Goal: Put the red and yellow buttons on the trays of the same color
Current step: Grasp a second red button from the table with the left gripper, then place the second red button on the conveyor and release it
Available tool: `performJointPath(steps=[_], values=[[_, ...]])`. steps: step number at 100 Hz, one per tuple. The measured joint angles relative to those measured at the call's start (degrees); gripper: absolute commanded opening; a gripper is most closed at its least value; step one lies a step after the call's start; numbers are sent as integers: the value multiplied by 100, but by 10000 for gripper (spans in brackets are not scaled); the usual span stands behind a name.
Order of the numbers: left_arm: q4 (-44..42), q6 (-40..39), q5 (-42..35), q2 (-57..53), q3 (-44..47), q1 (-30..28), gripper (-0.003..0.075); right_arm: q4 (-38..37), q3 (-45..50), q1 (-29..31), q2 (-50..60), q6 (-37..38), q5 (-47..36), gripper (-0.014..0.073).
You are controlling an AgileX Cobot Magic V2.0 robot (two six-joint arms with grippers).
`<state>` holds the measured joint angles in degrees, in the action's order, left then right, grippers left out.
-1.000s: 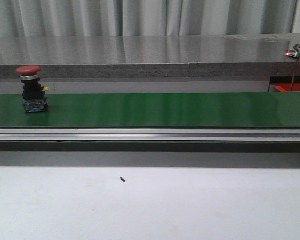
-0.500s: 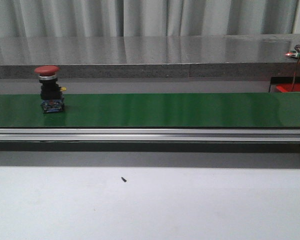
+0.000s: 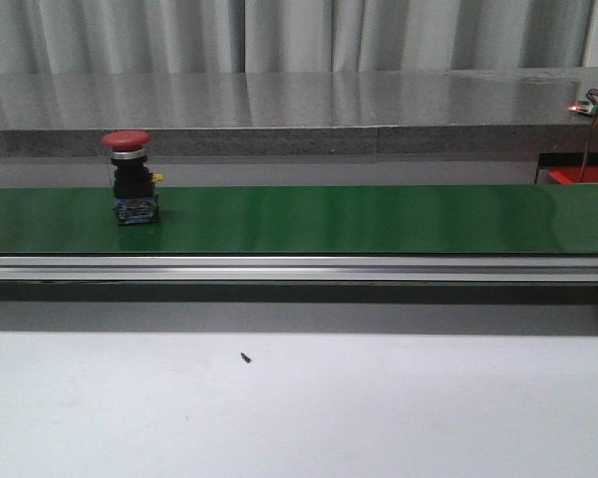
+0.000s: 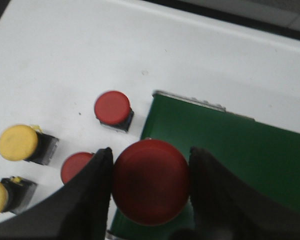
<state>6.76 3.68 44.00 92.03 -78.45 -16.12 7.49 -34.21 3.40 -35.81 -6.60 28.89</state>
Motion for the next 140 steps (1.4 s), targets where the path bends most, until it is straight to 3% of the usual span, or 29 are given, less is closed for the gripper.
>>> performJointPath(steps=[22,62,69,86,93,134,140], values=[[38,17,-457,-217,833,351,116,0,0,0,0,0,0,-67],[79,26,-952,199,892,504,130,0,0,0,0,0,0,-67],[91,26,-968,266,892,507,192,0,0,0,0,0,0,-67],[125,26,-994,275,892,507,497,0,0,0,0,0,0,-67],[181,26,-994,275,892,507,559,0,0,0,0,0,0,-67],[304,85,-709,-628,929,608,545,0,0,0,0,0,0,-67],[304,124,-661,-829,1016,705,507,0,0,0,0,0,0,-67]])
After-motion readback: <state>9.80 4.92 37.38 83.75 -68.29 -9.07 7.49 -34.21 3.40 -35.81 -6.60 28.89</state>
